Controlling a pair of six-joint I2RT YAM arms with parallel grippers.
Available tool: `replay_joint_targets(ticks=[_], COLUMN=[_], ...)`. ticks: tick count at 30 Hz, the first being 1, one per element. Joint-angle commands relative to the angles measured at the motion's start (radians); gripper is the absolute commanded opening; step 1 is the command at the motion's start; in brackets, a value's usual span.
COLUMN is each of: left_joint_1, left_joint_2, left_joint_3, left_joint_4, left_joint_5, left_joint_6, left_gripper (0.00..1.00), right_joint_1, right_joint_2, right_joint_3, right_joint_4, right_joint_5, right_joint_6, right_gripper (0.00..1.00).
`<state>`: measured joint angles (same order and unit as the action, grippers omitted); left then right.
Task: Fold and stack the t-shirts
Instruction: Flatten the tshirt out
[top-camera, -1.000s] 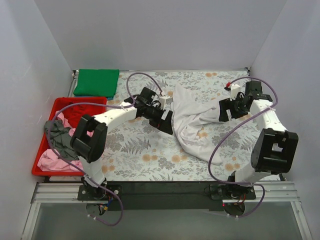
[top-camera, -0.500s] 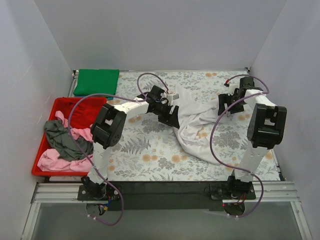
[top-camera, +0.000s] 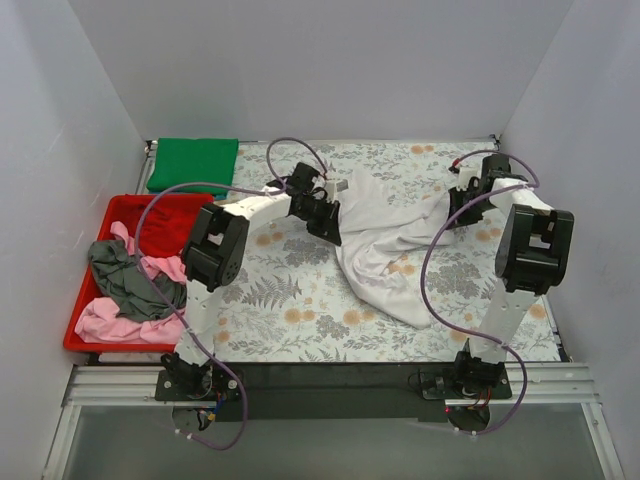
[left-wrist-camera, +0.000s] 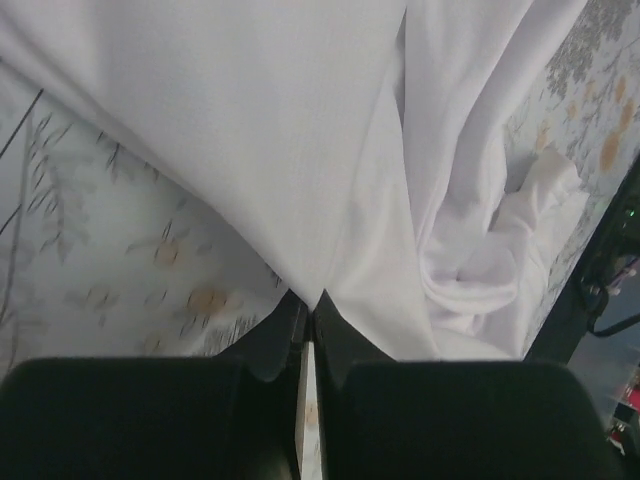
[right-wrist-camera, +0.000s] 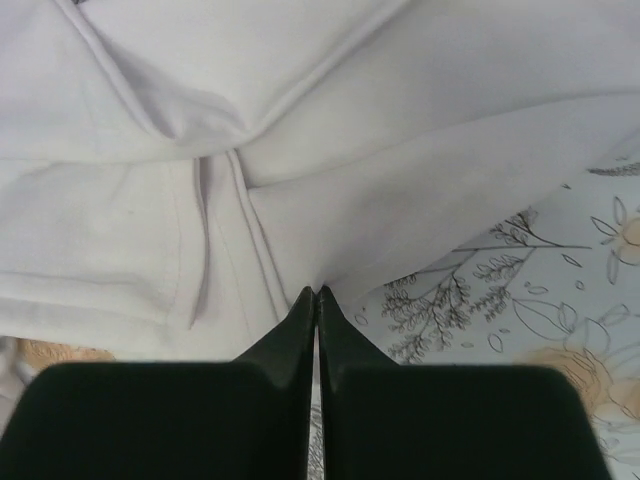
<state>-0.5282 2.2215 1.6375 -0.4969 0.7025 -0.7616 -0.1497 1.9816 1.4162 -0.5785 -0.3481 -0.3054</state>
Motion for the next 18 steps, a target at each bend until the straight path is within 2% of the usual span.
replay_joint_targets(ticks=[1,5,6,8,10,11,15,18], left_joint_1=[0.039,0.022,0.014,0.004,0.017,0.029,0.102,0.140], left_joint_2=[-0.279,-0.458,-0.480,-0.532,-0.571,-0.586,-0.518,-0.470], left_joint_3=[-0.038,-0.238,-0.281,-0.381,-0.416,-0.426,-0.270,-0.208], left_joint_4=[-0.185,-0.346,-0.430,-0.488,-0.482,-0.454,-0.379,-0.278], left_joint_5=[-0.069,-0.092,-0.084,-0.033,-0.038,-0.047,-0.064,-0.191], left_joint_6=[0.197,0.361,0.389,0.430,0.406,0.388,0.309,0.240], left_gripper=[0.00,0.00,0.00,0.31,0.56,0.60,0.63,0.63], right_joint_1=[-0.037,-0.066,-0.070,-0.073,-0.073,-0.071,-0.071,-0.073], right_joint_2=[-0.174,-0.318,-0.369,-0.420,-0.481,-0.495,-0.488,-0.489], right_joint_3=[-0.026,-0.195,-0.224,-0.317,-0.373,-0.394,-0.447,-0.465], right_joint_4=[-0.070,-0.191,-0.214,-0.266,-0.290,-0.300,-0.375,-0.428], right_joint_5=[-0.034,0.044,0.058,0.080,0.083,0.071,0.060,0.083], right_joint_6=[-0.162,-0.368,-0.414,-0.513,-0.550,-0.584,-0.641,-0.707], right_gripper=[0.01,0.01,0.01,0.01,0.01,0.01,0.01,0.03])
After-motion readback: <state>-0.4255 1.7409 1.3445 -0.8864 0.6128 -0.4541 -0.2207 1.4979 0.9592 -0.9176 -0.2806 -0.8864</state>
